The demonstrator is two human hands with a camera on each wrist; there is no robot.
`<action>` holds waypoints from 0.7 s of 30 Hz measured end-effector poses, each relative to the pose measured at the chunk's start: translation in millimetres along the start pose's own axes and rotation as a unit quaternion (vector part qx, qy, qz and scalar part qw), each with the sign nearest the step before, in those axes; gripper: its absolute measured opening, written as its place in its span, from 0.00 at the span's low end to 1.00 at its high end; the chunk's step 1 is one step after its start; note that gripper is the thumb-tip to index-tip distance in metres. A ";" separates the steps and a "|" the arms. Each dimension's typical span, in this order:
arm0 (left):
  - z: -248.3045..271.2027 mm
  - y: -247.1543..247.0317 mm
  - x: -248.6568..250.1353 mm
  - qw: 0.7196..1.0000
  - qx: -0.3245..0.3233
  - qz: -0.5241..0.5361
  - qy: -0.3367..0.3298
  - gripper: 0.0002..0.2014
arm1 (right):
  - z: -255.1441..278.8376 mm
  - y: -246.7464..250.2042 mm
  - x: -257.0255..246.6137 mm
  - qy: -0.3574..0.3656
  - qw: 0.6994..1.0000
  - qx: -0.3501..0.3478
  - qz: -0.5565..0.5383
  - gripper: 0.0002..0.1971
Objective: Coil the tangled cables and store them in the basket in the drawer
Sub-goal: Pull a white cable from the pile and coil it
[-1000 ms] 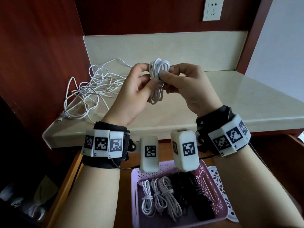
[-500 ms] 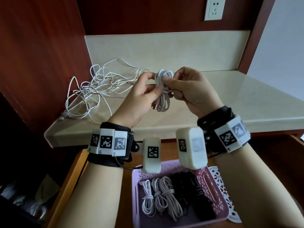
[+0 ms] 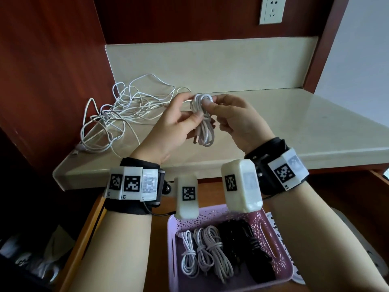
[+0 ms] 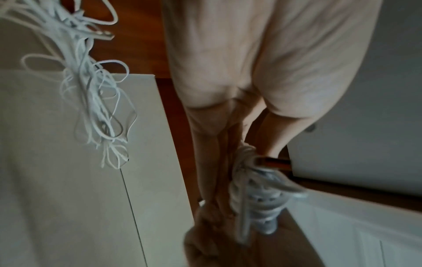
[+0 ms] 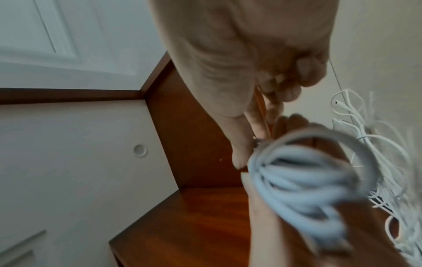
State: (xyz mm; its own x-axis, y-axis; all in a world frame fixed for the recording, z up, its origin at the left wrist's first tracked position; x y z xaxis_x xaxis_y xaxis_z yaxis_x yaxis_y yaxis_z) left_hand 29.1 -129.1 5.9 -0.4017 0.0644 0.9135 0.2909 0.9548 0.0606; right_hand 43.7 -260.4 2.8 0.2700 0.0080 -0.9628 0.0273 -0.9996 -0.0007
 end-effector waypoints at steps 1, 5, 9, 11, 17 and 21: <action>0.1 0.2 -0.7 1.000 -0.003 -0.004 -0.001 0.13 | -0.4 0.8 2.1 -0.003 1.000 -0.009 0.019 0.08; -1.0 2.2 -2.1 0.999 -0.020 -0.027 -0.009 0.14 | 4.7 -10.2 10.2 -0.045 0.991 -0.123 0.032 0.23; 0.5 4.7 -3.0 0.999 -0.024 -0.029 -0.012 0.16 | 5.8 -14.5 8.0 -0.033 0.992 -0.117 0.029 0.13; 1.7 4.7 -1.3 0.999 -0.032 -0.027 -0.017 0.15 | 5.4 -16.7 5.4 -0.019 0.993 -0.109 0.035 0.14; 0.9 3.4 -4.8 0.999 -0.039 -0.011 -0.002 0.15 | 4.9 -17.3 0.3 0.026 0.995 -0.075 0.064 0.27; -1.4 2.5 -10.6 0.998 -0.035 -0.039 0.027 0.15 | 6.0 -13.9 8.1 -0.008 0.995 -0.085 0.042 0.24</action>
State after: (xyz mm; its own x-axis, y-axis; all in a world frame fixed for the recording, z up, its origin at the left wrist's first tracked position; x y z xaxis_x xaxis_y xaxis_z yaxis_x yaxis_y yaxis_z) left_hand 35.3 -127.8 -3.0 -0.3789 -0.0258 0.9251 0.3209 0.9339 0.1575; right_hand 39.7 -246.5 -6.6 0.2629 -0.0774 -0.9617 0.1681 -0.9778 0.1247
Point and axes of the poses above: each hand's wrist, its own z-axis away from the middle knuckle, its own y-axis out of the back of the hand, x = y × z, the point moved 6 cm from there along -z, towards the middle knuckle
